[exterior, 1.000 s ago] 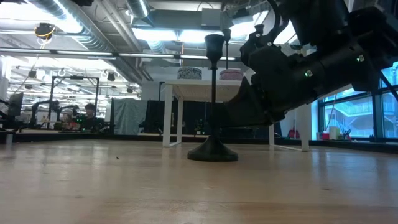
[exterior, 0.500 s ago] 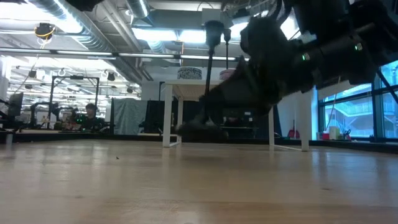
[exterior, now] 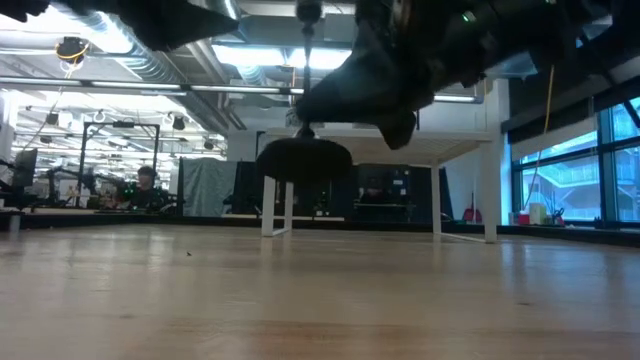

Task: Pick & Place candle stick holders
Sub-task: Put the candle holder on the shelf aligned with the other candle holder

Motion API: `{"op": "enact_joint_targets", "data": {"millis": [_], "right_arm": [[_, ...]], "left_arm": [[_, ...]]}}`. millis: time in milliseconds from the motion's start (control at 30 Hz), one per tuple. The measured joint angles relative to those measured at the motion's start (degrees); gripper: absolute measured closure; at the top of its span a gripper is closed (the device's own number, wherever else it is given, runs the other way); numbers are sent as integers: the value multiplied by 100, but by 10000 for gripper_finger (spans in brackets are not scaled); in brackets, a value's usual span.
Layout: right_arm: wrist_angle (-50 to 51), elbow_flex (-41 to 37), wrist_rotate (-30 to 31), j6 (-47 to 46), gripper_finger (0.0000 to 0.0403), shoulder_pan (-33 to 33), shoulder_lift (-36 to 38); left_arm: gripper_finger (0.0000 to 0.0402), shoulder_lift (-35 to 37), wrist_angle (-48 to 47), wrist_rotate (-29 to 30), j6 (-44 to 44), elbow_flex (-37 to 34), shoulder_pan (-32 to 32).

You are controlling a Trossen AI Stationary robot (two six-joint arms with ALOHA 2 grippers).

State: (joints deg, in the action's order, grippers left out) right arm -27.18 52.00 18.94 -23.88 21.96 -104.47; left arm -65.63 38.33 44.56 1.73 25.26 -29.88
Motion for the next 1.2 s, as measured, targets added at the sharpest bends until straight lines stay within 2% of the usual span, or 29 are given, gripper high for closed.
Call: {"op": "enact_joint_targets", "data": {"millis": [67,133,200,267,400,533,667,767,900,1033,1200], "right_arm": [[707,311,10,32,386,0,2],[1391,610,70,105,386,0,2],[1744,872,184,218,386,22,2],[1800,1030,306,351,386,60,2],[1634,1216,393,651,386,174,2],[1541,1243,392,677,386,236,4],[1537,1243,393,698,386,269,4],[1528,1241,393,727,386,291,4],[1532,1241,452,748,386,291,4],[1534,1241,549,763,386,289,4],[1536,1236,640,765,386,286,4]], "left_arm": [[68,-2,-91,-475,-154,0,90],[68,-2,-196,-1260,-344,0,225],[68,-6,-235,-2019,-415,0,392],[68,-51,-253,-2447,-421,0,508],[68,-320,-190,-2645,-356,2,635],[68,-786,373,-2750,-252,2,795],[73,-1272,1245,-3434,-279,2,1051],[90,-1536,1604,-3929,-430,2,1232],[124,-1845,1978,-4180,-554,7,1370],[152,-2115,2384,-4268,-607,31,1394],[169,-2318,2394,-4268,-642,184,1394]]}}
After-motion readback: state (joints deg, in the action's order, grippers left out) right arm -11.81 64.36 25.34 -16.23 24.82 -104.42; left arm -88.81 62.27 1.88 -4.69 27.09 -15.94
